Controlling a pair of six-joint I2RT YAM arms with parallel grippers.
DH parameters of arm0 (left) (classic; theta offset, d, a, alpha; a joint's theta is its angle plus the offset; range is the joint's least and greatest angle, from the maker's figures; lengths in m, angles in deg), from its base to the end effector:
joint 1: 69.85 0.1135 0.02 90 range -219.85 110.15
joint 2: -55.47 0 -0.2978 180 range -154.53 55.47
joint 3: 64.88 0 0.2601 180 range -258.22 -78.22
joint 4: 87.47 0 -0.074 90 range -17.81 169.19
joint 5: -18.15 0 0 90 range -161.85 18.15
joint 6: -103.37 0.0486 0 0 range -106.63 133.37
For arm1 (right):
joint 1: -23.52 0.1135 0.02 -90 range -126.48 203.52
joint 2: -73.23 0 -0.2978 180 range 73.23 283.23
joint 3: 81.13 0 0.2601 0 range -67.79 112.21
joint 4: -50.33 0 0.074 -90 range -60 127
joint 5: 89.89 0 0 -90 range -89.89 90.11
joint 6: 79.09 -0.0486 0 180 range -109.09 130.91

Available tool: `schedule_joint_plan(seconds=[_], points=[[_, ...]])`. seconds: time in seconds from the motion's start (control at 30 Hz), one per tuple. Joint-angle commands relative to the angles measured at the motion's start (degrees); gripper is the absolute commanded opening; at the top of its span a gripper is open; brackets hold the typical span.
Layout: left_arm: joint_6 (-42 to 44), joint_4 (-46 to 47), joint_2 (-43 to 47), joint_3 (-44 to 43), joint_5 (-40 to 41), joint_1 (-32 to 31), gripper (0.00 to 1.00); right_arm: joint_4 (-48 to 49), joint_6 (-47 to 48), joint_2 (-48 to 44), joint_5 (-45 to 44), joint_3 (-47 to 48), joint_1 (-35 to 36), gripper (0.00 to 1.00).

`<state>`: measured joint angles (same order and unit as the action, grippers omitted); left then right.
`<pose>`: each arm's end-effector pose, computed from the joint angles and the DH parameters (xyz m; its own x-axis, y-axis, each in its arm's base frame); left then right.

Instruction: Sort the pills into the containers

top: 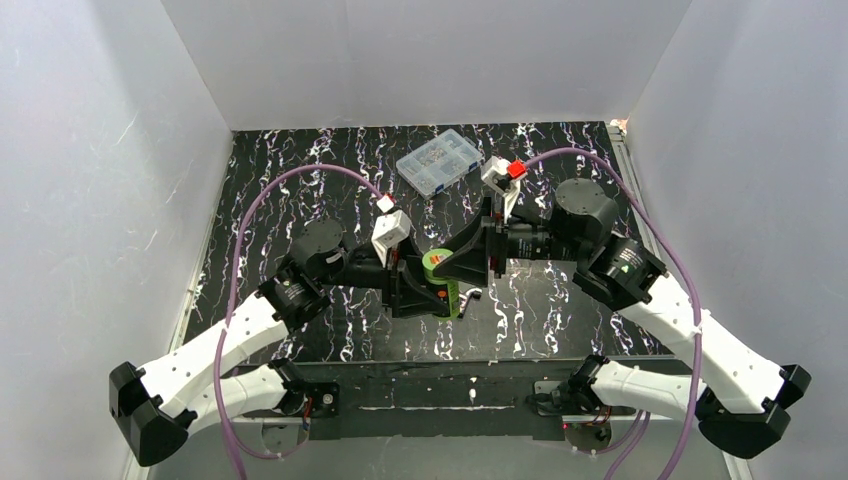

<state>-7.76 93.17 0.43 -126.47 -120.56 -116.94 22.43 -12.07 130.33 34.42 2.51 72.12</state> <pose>0.1183 -0.1809 0.4005 -0.2777 -0.0506 -0.9593 0.9550 -0.1233 -0.2699 0.1151 0.1719 0.4770 -0.4018 0.0318 -0.9152 -0.9074 0.1207 0.4026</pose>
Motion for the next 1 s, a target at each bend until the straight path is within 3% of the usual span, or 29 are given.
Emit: schedule_joint_plan(seconds=[0.0,0.2,0.27,0.57,0.63,0.77,0.83,0.97], points=[[3.80,-3.95,0.81,-2.51,8.44,0.46,0.00,-5.01,3.02,-0.57,-12.61,2.91,3.17,0.37],[8.44,-12.48,0.16,-5.54,23.27,0.50,0.00,-11.80,2.20,3.73,-32.82,8.32,9.12,0.31],[8.89,-13.41,-0.29,-6.12,28.11,0.48,0.00,-13.79,-0.08,6.00,-43.34,10.31,11.66,0.30],[9.86,-16.09,-2.80,-8.45,36.98,0.44,0.00,-21.13,-10.33,15.48,-66.05,17.72,19.56,0.34],[9.87,-16.03,-2.99,-8.68,36.58,0.47,0.00,-22.08,-10.89,16.86,-67.73,19.35,20.62,0.41],[9.99,-15.86,-2.71,-8.48,34.26,0.50,0.00,-18.93,-8.42,15.83,-65.08,17.96,20.92,0.82],[10.09,-15.89,-2.26,-7.98,32.88,0.44,0.00,-17.17,-7.17,14.28,-63.11,16.48,20.84,0.97],[9.93,-15.41,-0.95,-6.66,29.75,0.44,0.00,-15.65,-4.10,11.28,-57.61,15.65,19.25,0.98]])
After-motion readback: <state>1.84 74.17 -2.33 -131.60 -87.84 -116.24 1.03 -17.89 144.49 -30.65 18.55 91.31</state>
